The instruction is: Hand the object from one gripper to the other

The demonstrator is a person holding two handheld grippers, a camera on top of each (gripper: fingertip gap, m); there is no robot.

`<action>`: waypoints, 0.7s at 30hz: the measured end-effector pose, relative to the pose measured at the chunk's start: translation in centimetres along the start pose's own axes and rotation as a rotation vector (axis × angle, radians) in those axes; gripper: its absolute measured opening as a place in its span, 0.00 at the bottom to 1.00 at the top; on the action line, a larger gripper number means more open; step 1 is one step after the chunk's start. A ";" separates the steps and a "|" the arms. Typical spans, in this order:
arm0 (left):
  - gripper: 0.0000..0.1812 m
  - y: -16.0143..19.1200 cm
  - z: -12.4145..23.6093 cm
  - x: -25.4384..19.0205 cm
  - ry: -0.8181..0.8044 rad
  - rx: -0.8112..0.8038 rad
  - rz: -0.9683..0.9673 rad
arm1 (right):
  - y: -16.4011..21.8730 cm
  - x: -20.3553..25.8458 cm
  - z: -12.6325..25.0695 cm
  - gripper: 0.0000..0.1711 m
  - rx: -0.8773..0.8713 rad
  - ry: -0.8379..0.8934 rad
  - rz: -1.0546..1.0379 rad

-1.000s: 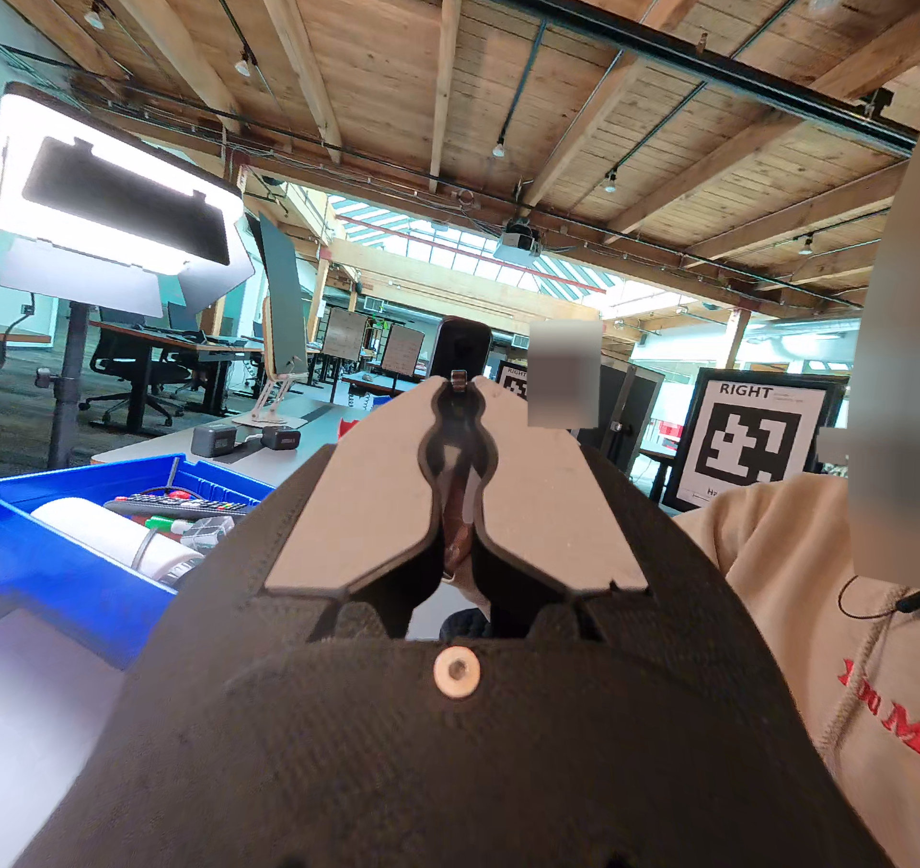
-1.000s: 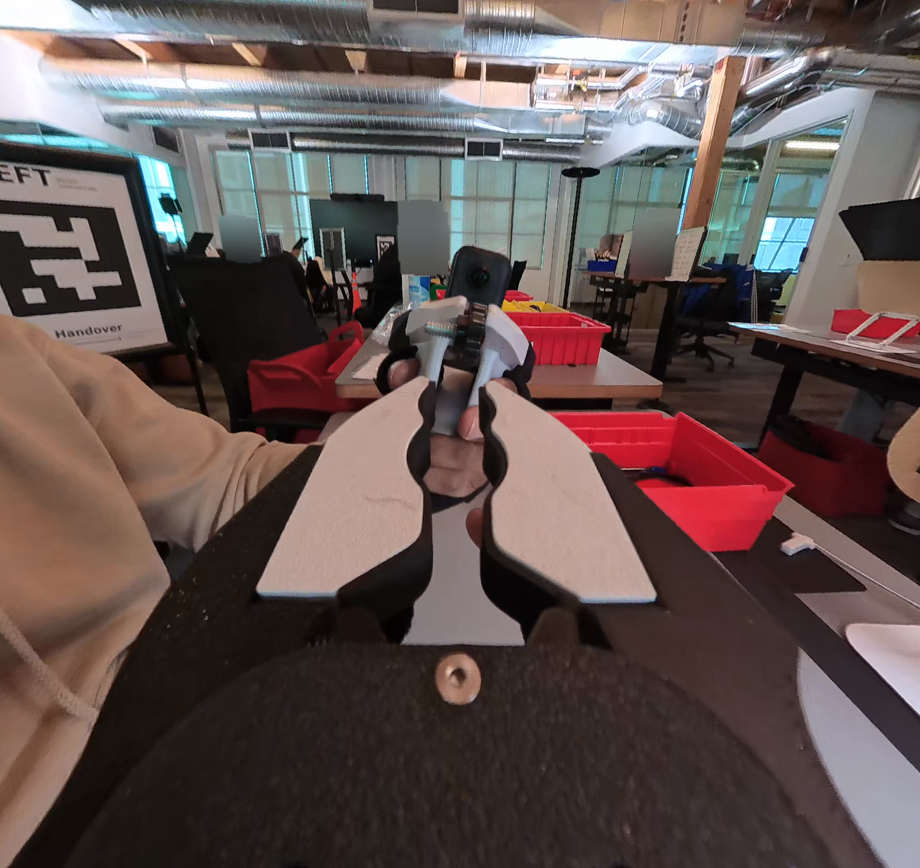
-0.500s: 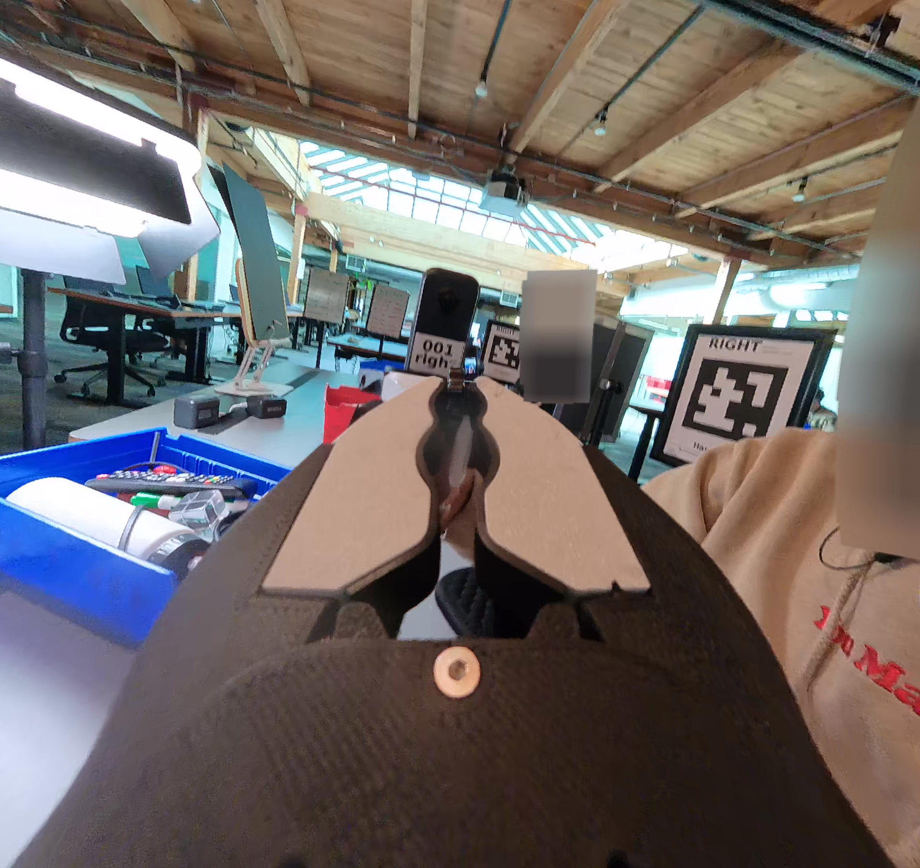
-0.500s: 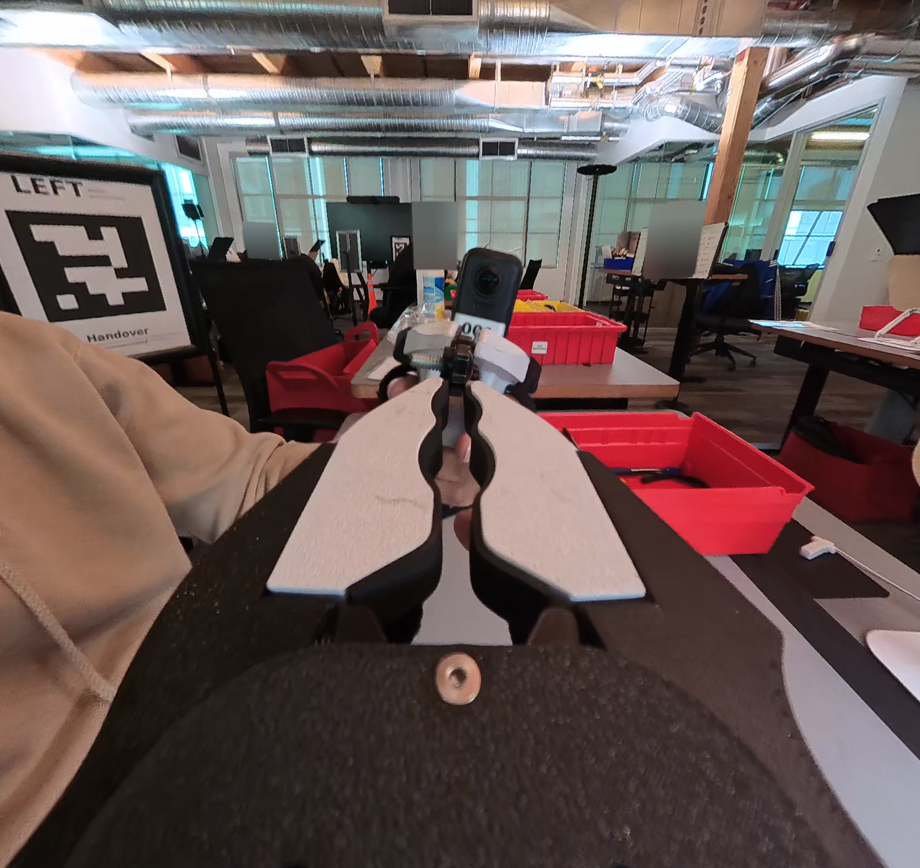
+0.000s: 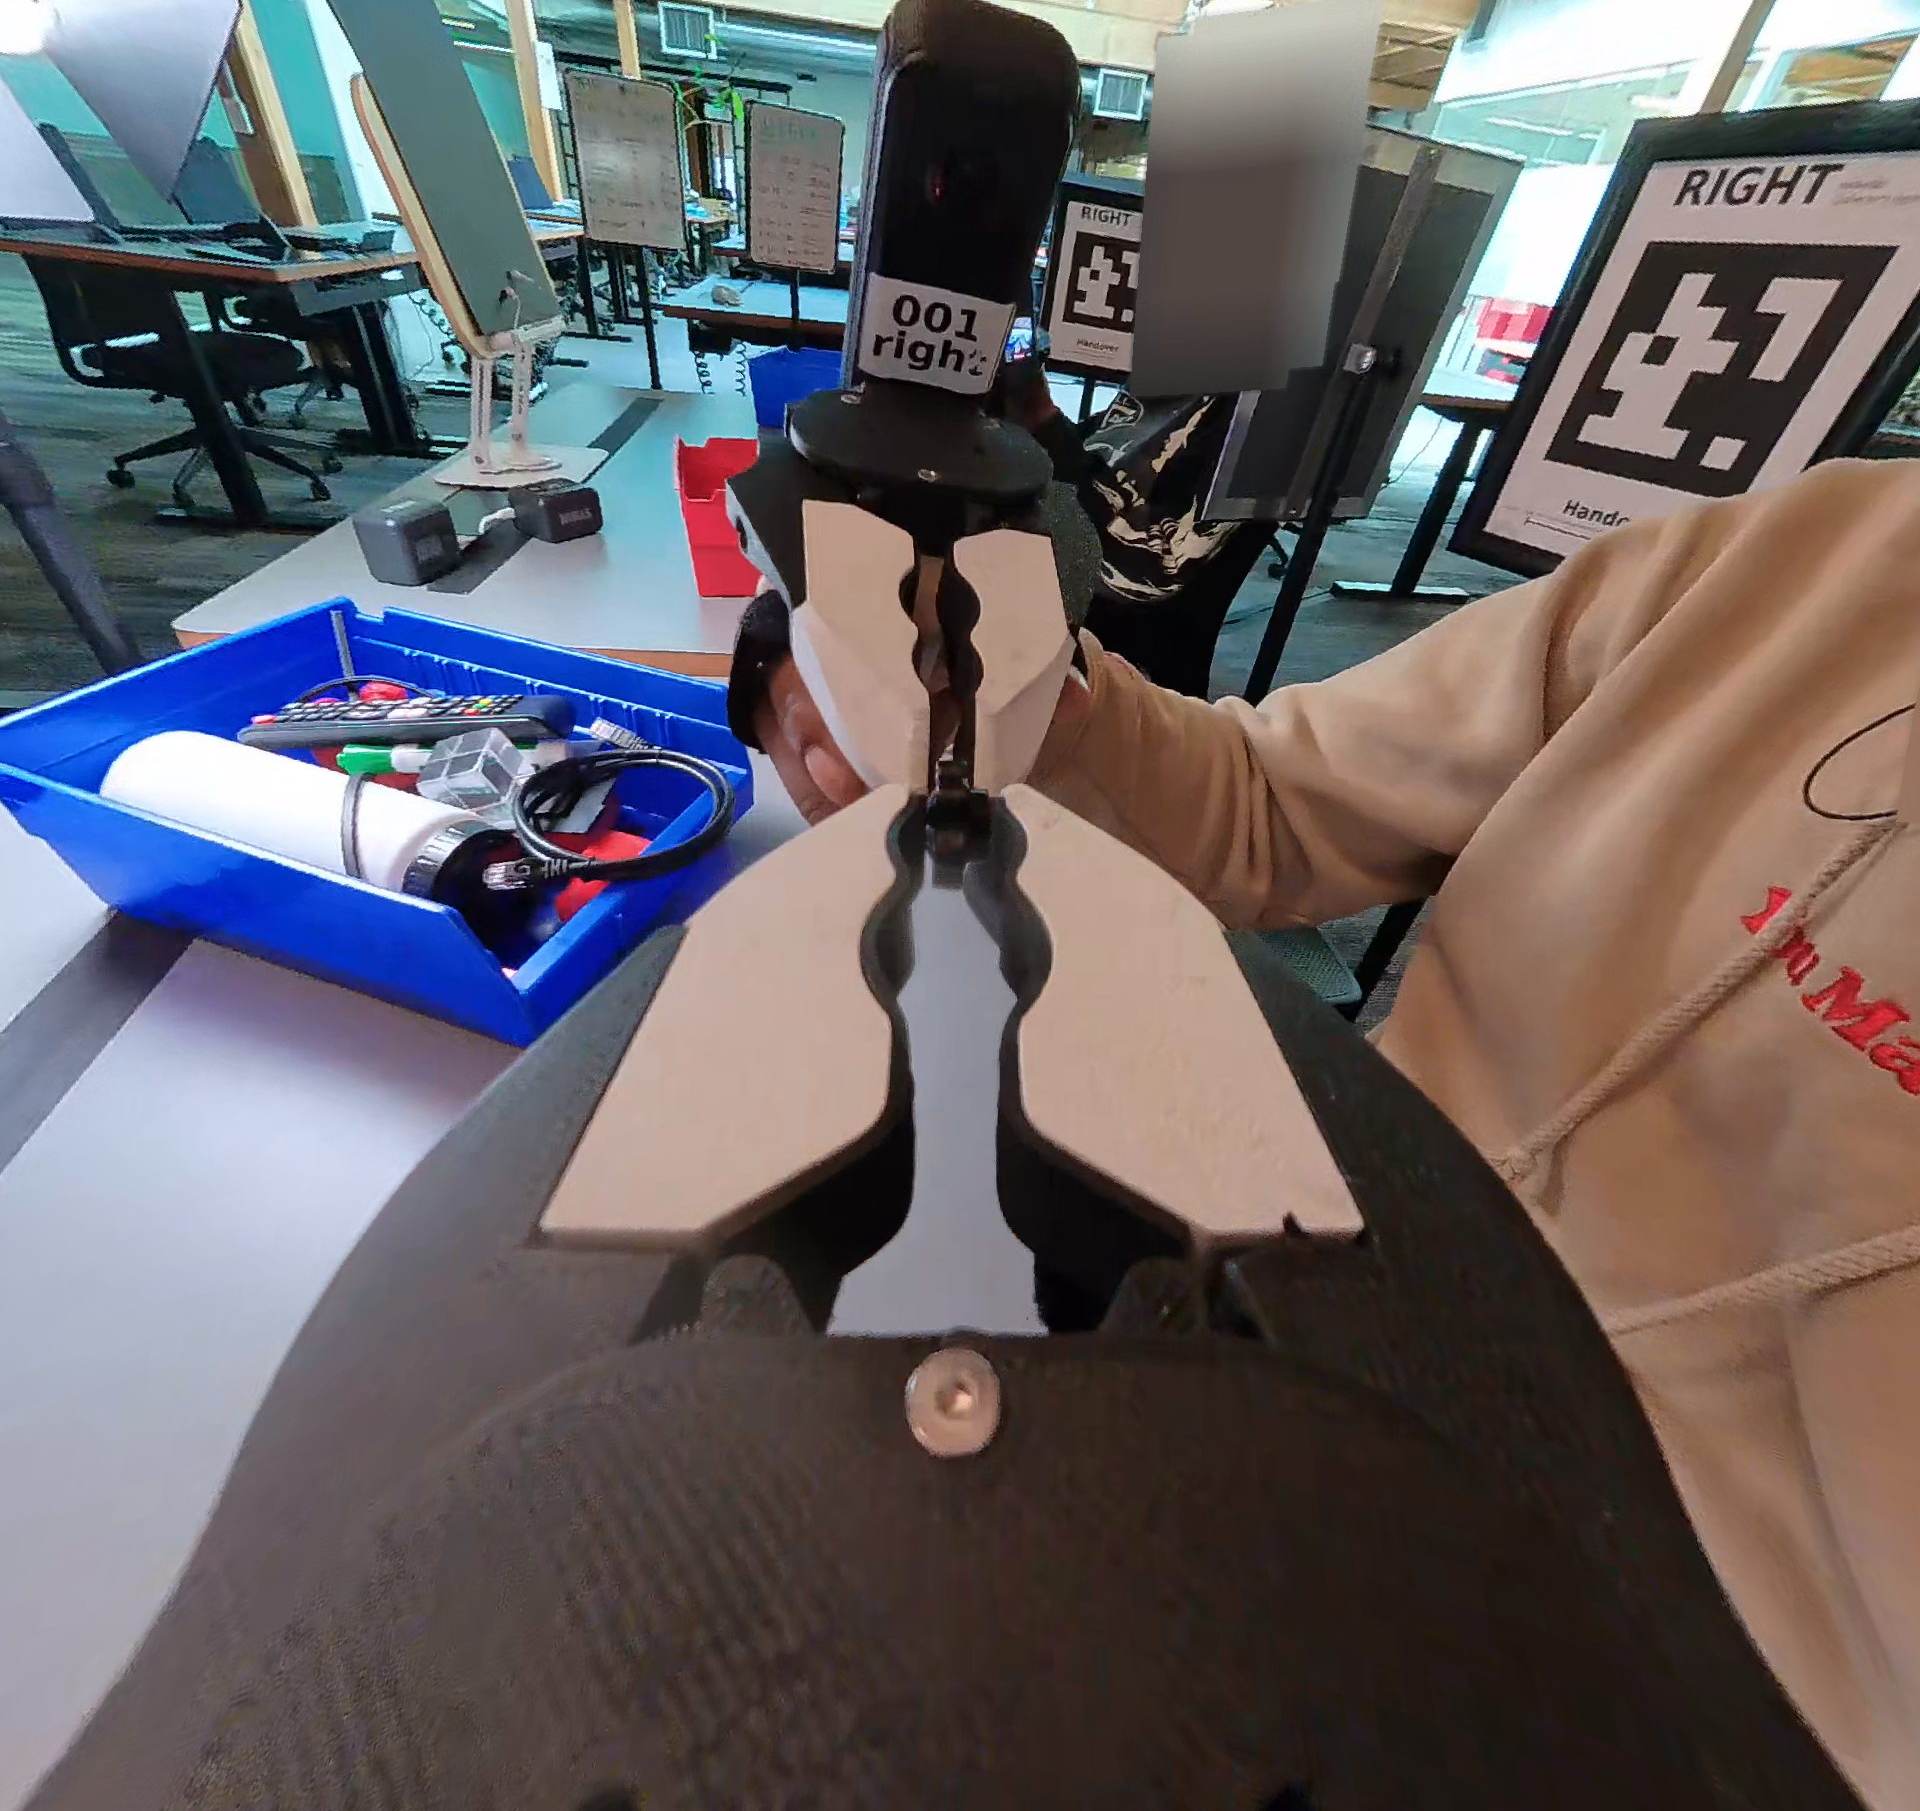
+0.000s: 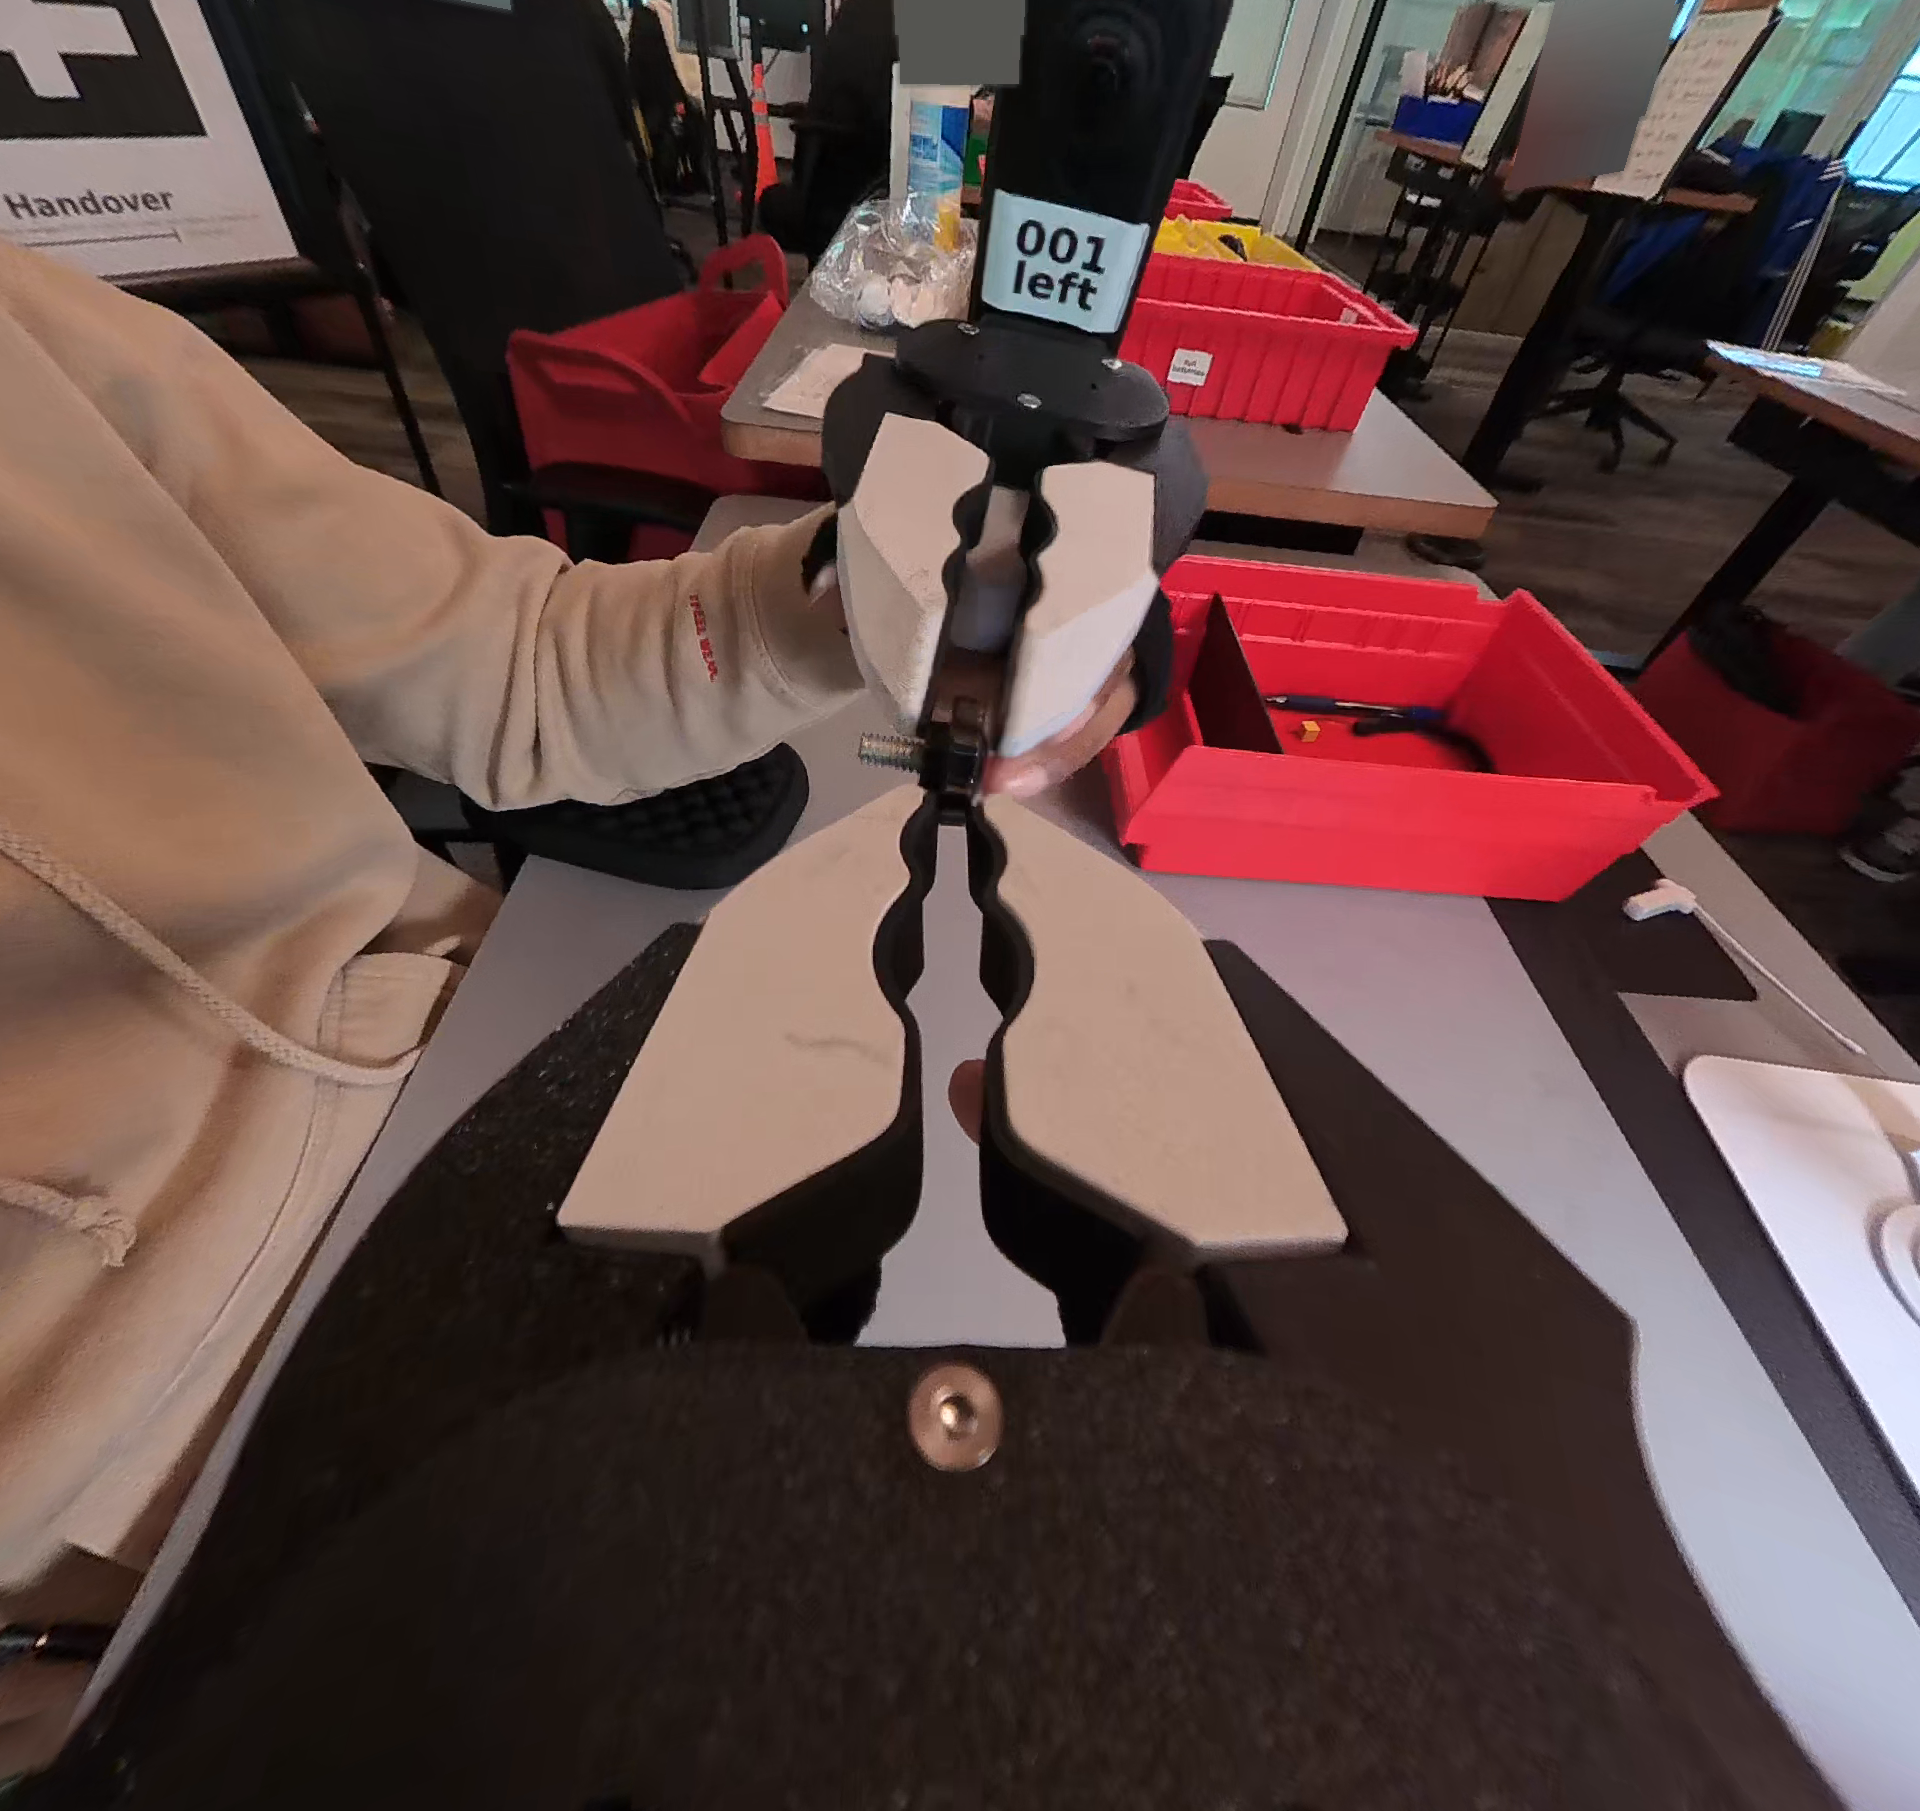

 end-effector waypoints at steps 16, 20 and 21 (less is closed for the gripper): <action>0.06 0.3 -0.4 5.5 -0.326 -0.126 0.313 | 0.8 -3.2 -0.9 0.11 0.324 0.666 0.650; 0.06 0.8 -0.4 6.1 -0.355 -0.099 0.359 | 1.2 -3.8 -1.1 0.10 0.331 0.709 0.694; 0.06 0.9 -0.5 6.2 -0.362 -0.093 0.361 | 1.2 -3.7 -1.1 0.10 0.321 0.709 0.699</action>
Point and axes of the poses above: each gripper's, where its closed fingertips meet, z back along the fingers, y out of its underside, x = y × z across the jaws, the point moved 5 cm from there along z, back along the fingers, and after that the axes turned 11 degrees about -y, right-handed, at the moved point
